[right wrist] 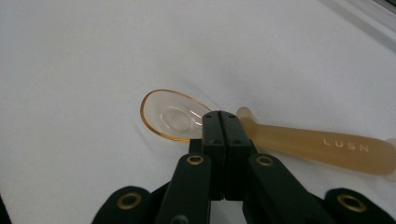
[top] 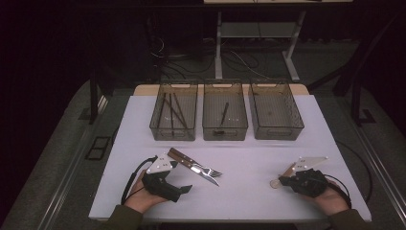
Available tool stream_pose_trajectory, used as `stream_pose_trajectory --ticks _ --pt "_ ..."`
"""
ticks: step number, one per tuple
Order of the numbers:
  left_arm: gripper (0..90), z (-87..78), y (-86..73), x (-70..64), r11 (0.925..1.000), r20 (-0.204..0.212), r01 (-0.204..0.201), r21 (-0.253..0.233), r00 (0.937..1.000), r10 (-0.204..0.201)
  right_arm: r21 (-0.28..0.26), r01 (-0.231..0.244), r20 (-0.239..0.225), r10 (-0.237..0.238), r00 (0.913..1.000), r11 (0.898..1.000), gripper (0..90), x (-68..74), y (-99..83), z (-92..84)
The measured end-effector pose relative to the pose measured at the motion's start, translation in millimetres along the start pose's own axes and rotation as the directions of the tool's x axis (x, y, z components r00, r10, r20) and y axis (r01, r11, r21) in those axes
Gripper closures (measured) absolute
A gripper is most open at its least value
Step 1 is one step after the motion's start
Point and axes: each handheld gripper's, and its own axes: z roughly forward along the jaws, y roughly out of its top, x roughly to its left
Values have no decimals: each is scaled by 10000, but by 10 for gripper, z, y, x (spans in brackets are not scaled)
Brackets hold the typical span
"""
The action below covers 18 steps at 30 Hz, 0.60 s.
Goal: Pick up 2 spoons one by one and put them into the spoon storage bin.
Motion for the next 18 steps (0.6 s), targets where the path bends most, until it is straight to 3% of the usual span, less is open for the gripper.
stream_pose_trajectory --ticks 18 --pt "23 9 0 -5 9999 -26 -61 96 10000 61 -205 -47 193 51 9998 9998 898 -18 186 160"
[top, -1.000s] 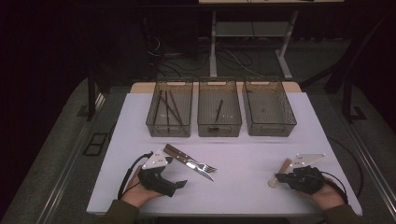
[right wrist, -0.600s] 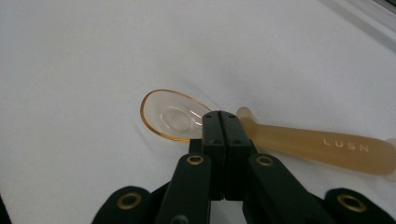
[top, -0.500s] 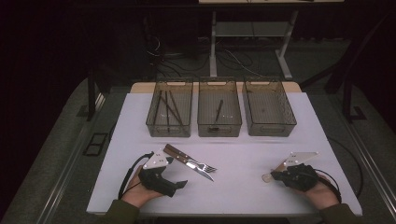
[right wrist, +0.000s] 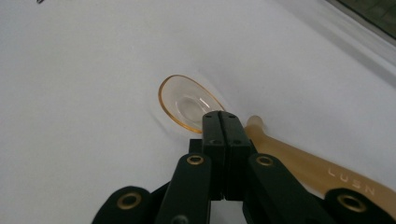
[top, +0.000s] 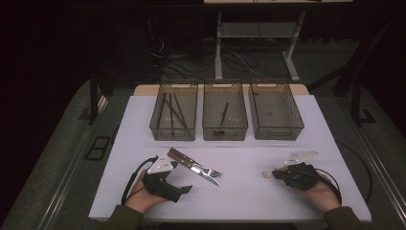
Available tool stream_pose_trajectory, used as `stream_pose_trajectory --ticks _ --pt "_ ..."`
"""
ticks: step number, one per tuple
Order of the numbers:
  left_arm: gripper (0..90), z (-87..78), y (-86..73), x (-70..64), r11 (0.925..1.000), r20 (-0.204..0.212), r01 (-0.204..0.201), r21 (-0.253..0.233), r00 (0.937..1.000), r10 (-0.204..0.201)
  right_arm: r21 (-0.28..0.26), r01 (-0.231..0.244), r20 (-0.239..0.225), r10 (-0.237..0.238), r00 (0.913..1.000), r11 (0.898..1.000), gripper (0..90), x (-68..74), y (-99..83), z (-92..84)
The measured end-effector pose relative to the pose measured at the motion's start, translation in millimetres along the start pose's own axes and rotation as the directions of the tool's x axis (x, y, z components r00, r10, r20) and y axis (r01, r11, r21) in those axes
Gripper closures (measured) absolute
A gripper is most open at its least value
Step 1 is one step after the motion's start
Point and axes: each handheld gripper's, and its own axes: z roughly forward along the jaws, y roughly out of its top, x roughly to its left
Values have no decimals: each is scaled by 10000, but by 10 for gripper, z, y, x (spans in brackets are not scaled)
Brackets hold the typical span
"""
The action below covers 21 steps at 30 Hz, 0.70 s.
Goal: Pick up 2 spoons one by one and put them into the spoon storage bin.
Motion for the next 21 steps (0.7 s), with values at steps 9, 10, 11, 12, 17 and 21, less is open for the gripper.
stream_pose_trajectory --ticks 9,10,11,12,17,21 --pt "23 -2 1 0 10000 20 -34 -19 10000 34 -42 -113 199 114 9997 9999 899 -66 118 127" --pt "23 -2 1 -1 10000 21 -36 -23 10000 36 -57 -160 210 161 9996 9999 898 -76 131 136" --pt "23 -2 2 -1 10000 27 -38 -23 10000 38 -86 -170 237 172 9996 9998 899 -87 143 149" --pt "23 -1 2 -2 10000 21 -37 -14 10000 37 -88 -189 281 191 9994 9998 898 -97 155 159" --pt "23 -1 5 -3 10000 27 -52 -2 10000 52 -175 -334 398 340 9986 9993 899 -163 212 212" --pt "23 -1 5 -1 10000 40 -45 -13 10000 45 -244 -428 526 441 9976 9988 898 -210 246 249"
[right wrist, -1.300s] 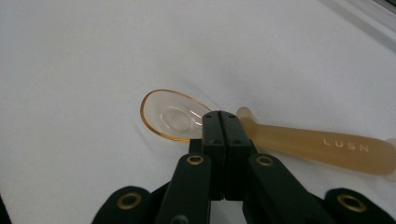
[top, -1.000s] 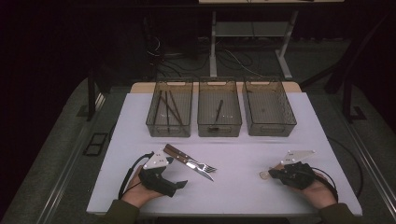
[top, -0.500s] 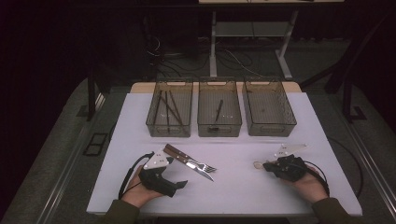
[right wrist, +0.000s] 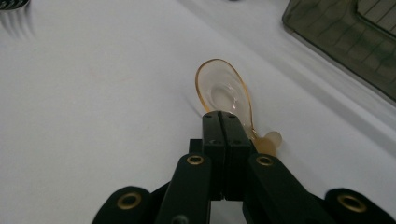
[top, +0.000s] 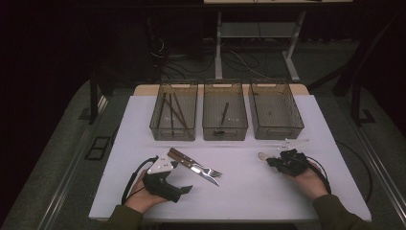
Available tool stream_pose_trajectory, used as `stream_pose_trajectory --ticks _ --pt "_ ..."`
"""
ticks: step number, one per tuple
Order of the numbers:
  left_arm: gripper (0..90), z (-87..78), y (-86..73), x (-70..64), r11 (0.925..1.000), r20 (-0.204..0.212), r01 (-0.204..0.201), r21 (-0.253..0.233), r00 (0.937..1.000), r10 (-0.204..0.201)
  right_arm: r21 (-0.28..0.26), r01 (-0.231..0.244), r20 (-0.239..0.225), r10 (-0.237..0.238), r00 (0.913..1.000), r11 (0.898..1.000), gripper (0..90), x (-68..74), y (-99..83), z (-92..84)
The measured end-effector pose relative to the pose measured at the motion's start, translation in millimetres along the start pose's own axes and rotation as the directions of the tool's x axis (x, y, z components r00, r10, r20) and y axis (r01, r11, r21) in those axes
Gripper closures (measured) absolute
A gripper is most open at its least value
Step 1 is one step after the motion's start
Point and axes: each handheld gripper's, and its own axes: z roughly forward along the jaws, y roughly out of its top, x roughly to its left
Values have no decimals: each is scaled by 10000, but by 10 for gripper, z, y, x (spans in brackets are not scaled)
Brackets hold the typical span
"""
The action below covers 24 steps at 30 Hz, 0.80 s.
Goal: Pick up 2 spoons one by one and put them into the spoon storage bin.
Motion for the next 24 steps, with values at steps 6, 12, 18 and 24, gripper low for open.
stream_pose_trajectory --ticks 6,12,18,24 --pt "23 -1 1 -2 10000 -2 -8 -1 10000 8 9 -58 24 58 10000 10000 898 -34 12 22" --pt "23 -2 1 2 10000 2 -9 -14 10000 9 -866 -507 -421 472 9980 9950 771 -86 55 -155" --pt "23 11 1 5 10000 25 -20 46 10000 20 -922 -461 -177 446 9988 9947 517 -280 93 -232" --pt "23 13 -1 12 10000 42 -2 54 10000 2 -316 -805 -642 783 9949 9963 456 -442 58 -100"
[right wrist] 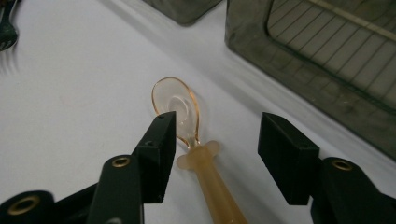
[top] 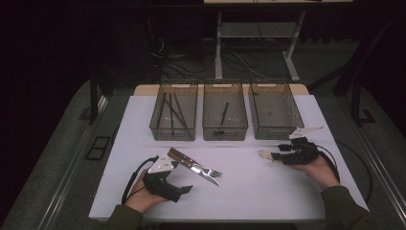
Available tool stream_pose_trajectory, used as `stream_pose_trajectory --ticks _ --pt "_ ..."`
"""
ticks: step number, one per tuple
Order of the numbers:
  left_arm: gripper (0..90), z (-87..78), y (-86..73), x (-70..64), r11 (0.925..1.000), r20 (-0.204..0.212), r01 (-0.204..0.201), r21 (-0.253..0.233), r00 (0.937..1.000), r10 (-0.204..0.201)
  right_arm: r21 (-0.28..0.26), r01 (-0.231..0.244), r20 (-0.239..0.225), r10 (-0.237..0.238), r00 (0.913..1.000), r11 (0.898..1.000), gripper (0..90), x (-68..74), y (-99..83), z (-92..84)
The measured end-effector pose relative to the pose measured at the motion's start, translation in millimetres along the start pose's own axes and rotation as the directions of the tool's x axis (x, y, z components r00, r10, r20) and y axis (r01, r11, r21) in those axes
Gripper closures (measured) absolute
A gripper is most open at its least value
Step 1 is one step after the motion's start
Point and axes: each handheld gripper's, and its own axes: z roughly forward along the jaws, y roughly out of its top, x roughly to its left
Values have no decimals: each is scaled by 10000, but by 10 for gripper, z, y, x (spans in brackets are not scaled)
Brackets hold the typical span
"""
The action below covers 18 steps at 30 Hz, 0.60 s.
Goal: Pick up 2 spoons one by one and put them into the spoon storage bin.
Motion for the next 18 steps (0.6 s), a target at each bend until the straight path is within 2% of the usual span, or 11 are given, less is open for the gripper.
stream_pose_trajectory --ticks 4,7,10,18 --pt "23 -1 1 0 10000 10 -53 19 10000 53 169 -58 -133 60 9999 9998 452 -22 1 37" --pt "23 2 1 -3 10000 11 -36 3 10000 36 324 -74 -358 86 9993 9994 479 -19 -6 58" --pt "23 1 1 -4 10000 2 -31 2 10000 31 477 -54 -391 73 9992 9988 505 -17 -9 76" --pt "24 6 -1 -7 10000 6 -30 48 10000 30 758 324 -367 -297 9989 9966 608 24 -16 109"
